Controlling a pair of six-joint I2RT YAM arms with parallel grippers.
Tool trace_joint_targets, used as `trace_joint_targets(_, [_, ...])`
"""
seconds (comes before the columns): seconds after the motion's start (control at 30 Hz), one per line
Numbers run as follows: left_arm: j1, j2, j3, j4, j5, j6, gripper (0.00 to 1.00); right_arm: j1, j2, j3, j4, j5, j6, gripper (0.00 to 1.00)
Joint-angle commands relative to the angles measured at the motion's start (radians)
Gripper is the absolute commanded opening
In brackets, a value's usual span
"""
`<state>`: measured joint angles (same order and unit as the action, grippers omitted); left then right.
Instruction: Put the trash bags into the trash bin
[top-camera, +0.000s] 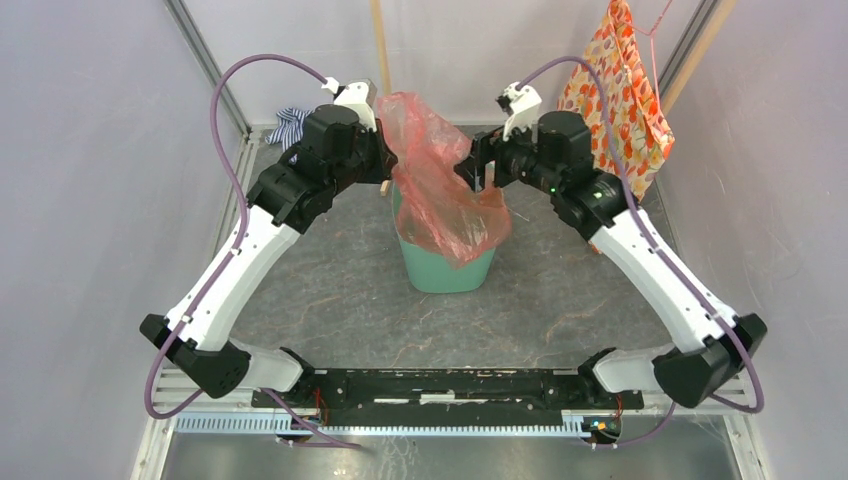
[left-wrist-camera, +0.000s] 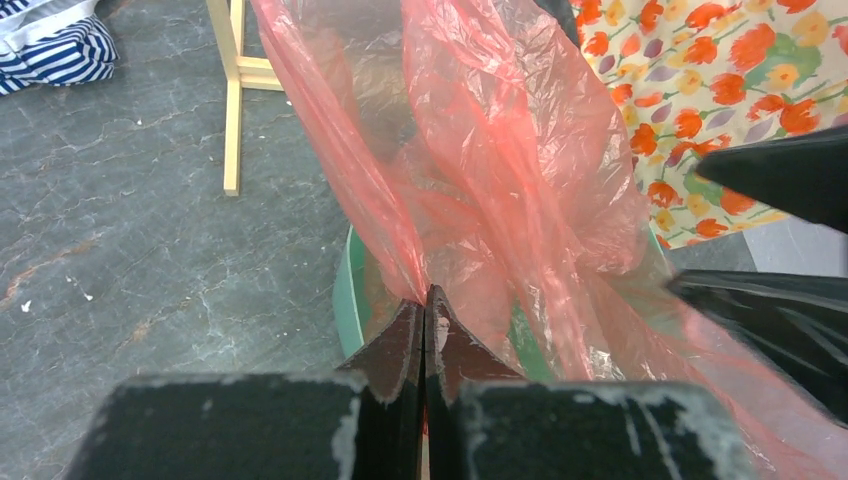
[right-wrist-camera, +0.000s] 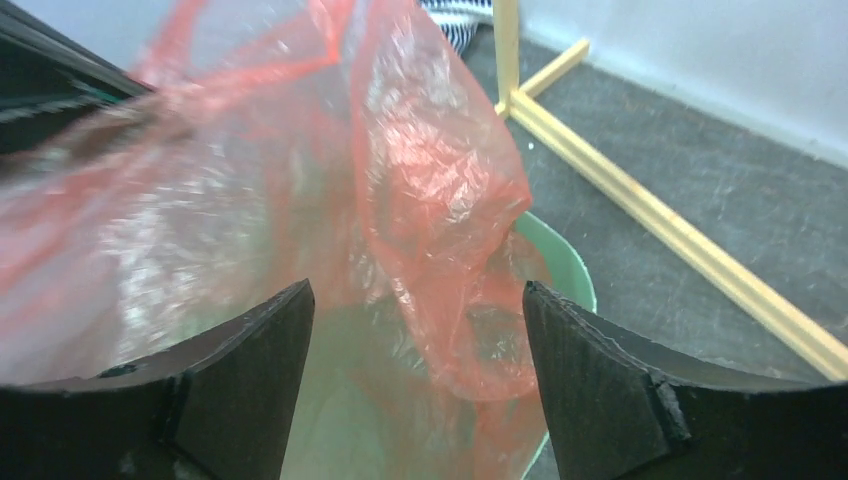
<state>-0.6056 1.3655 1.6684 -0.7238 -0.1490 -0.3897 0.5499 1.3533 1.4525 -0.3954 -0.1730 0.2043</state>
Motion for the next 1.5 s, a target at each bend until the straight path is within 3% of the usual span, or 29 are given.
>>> trace_joint_targets(0.0, [0.011,-0.002,0.002,0.057,0.021,0.034,0.02,0.002,-0.074,0.086,-0.027,-0.006,-0.019,0.85])
trace_joint_targets(0.33, [0.012,-0.002,-0.007,0.110,0.096,0.030,0.02,0.063,-0.029,0.285,-0.088,-0.148,-0.030,0.89])
trace_joint_targets(0.6, [0.010,-0.012,-0.038,0.177,0.215,0.015,0.02,0.168,0.117,0.421,-0.129,-0.051,0.013,0.87])
trace_joint_targets(0.8, [0.010,-0.024,-0.049,0.183,0.227,0.017,0.02,0.188,0.159,0.424,-0.120,-0.011,0.047,0.84])
trace_joint_targets(0.93, [0.010,-0.039,-0.059,0.181,0.212,0.017,0.02,0.190,0.152,0.395,-0.109,0.008,0.059,0.68])
trace_joint_targets(1.1, [0.009,-0.055,-0.063,0.157,0.175,0.015,0.02,0.191,0.148,0.414,-0.133,0.048,0.048,0.26])
trace_joint_targets(1.2, [0.010,-0.078,-0.068,0.135,0.105,0.020,0.02,0.190,0.145,0.443,-0.183,0.126,0.011,0.07])
trace_joint_targets(1.27, [0.012,-0.088,-0.074,0.117,0.071,0.024,0.02,0.190,0.138,0.457,-0.223,0.203,-0.014,0.00])
trace_joint_targets(1.47, [0.014,-0.120,-0.095,0.094,0.048,0.029,0.02,0.189,0.041,0.381,-0.239,0.262,-0.037,0.01])
